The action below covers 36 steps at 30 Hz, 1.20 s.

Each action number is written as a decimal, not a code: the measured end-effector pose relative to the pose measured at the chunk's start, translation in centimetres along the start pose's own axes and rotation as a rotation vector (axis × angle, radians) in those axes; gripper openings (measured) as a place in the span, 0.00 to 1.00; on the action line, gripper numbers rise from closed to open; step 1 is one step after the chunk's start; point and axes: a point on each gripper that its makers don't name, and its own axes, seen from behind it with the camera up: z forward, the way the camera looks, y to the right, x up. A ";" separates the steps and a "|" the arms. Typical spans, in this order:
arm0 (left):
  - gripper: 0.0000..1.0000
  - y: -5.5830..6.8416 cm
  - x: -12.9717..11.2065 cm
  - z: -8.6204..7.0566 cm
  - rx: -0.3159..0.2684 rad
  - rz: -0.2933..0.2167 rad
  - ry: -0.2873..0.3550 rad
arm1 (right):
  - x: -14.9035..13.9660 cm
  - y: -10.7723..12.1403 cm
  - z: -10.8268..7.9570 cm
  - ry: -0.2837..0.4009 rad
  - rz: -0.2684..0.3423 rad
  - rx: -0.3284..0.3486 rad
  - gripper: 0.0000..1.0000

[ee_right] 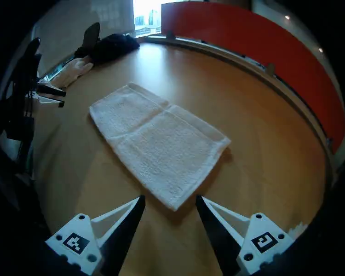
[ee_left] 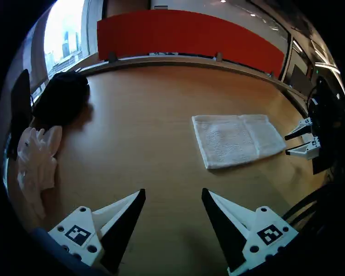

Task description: Fold towel

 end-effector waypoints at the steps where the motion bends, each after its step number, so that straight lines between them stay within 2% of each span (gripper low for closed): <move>1: 0.90 -0.1 -0.1 -0.1 0.002 -0.002 0.001 | 0.0 0.0 0.0 -0.001 -0.001 0.000 0.78; 14: 0.90 -1.0 -0.9 -0.6 0.028 -0.007 0.009 | -1.0 0.2 0.4 -0.032 -0.001 0.018 0.51; 19: 0.91 -1.1 -1.0 -0.6 0.031 -0.006 0.008 | -1.3 0.1 0.4 -0.041 -0.001 0.024 0.34; 24: 0.91 -1.0 -1.1 -0.5 0.030 -0.001 0.004 | -1.3 0.3 0.4 -0.040 0.003 0.023 0.23; 28: 0.91 -0.8 -1.1 -0.4 0.028 0.006 0.000 | -1.1 0.4 0.4 -0.037 0.015 0.017 0.06; 36: 0.90 -0.5 -0.6 -0.3 0.020 0.006 0.004 | 0.5 0.7 -0.5 0.007 0.045 -0.001 0.04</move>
